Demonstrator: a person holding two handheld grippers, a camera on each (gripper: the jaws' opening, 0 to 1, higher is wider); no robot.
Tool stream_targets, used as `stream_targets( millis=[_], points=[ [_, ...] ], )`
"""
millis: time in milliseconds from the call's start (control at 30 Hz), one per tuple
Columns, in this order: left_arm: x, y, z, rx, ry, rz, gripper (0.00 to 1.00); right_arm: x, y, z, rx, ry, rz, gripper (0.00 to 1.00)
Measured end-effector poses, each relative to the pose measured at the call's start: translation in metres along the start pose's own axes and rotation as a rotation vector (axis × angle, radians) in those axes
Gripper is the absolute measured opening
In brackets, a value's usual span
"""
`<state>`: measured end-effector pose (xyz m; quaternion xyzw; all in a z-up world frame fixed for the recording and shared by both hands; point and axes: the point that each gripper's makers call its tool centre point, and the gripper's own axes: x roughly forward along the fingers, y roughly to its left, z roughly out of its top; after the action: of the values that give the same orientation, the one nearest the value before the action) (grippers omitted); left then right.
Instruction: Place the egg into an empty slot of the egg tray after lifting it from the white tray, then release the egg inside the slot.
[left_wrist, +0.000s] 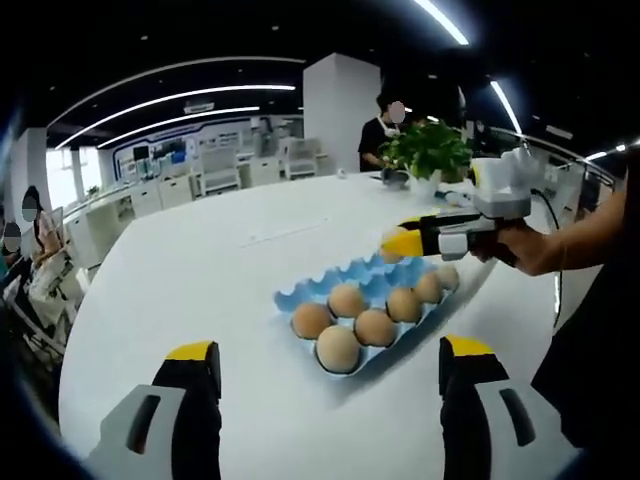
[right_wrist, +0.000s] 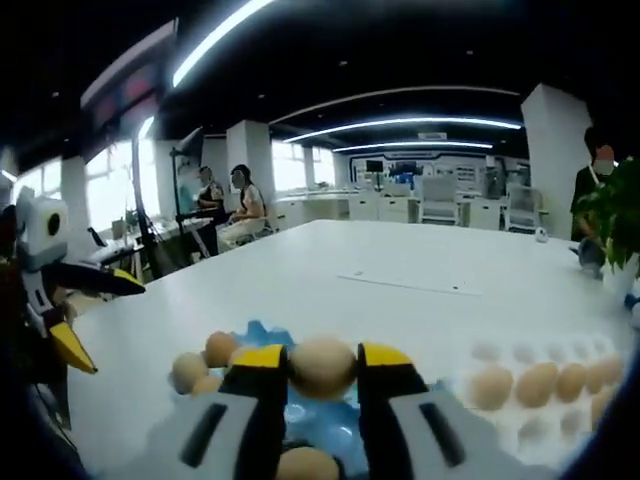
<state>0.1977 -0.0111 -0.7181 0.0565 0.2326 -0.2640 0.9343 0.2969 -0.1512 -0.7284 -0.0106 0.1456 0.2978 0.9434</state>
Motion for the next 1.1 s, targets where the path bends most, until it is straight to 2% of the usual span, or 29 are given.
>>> stream_targets(
  millis=[367, 767, 1100],
  points=[
    [-0.001, 0.001, -0.002, -0.002, 0.004, 0.002, 0.90, 0.019, 0.019, -0.017, 0.001, 0.044, 0.048, 0.27],
    [-0.002, 0.002, -0.004, -0.009, 0.009, -0.001, 0.89, 0.021, 0.021, -0.032, 0.017, 0.078, 0.047, 0.27],
    [-0.002, 0.004, -0.006, -0.009, 0.012, 0.001, 0.88, 0.022, 0.018, -0.034, 0.084, 0.085, 0.041, 0.27]
  ],
)
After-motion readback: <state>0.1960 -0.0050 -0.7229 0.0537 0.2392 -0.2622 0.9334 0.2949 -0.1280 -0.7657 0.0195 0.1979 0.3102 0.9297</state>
